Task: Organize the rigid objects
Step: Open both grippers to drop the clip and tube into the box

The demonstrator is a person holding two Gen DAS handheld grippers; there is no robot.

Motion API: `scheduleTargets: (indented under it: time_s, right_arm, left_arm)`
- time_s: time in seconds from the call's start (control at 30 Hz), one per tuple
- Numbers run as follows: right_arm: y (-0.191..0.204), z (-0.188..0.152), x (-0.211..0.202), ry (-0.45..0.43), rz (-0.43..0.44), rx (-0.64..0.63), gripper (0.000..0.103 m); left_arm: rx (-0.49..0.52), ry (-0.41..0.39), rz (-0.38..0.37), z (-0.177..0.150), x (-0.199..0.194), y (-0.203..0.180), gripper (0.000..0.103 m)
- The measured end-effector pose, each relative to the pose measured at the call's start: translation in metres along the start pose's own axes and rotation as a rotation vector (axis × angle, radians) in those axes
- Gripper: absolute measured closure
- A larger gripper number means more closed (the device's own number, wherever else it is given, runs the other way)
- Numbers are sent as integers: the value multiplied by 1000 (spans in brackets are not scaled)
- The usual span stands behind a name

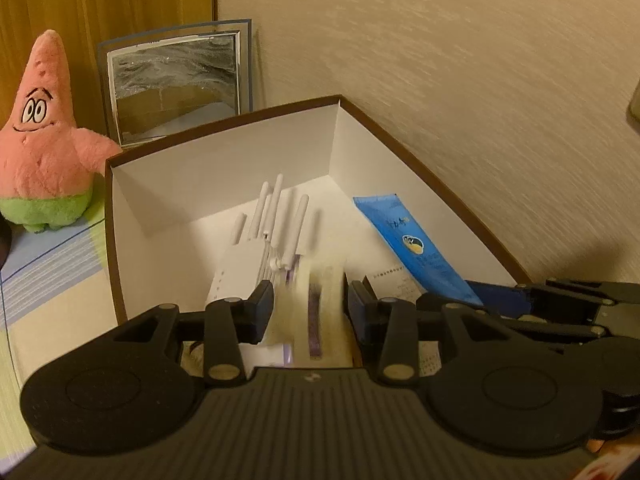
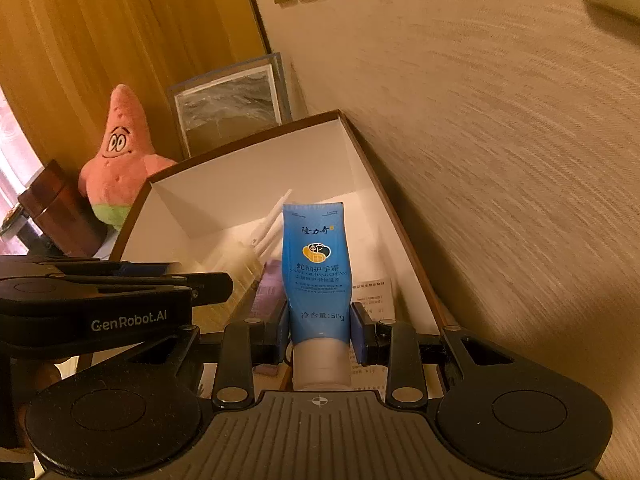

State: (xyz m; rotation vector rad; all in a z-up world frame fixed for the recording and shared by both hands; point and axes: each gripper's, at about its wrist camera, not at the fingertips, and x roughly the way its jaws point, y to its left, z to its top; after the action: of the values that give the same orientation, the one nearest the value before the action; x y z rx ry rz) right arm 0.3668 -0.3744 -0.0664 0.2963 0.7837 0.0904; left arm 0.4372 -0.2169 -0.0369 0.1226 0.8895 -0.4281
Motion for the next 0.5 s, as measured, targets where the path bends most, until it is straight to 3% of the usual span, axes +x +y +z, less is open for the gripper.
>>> scheduleTargets:
  time_s: [0.2,0.5]
  right_arm:
    - [2,5,9,18,-1,12,74]
    - [8,10,20,22,1,14,73]
  left_arm:
    - [-26,1,30,3,2,10,51]
    - [-46,1,62,5,-1,26,49]
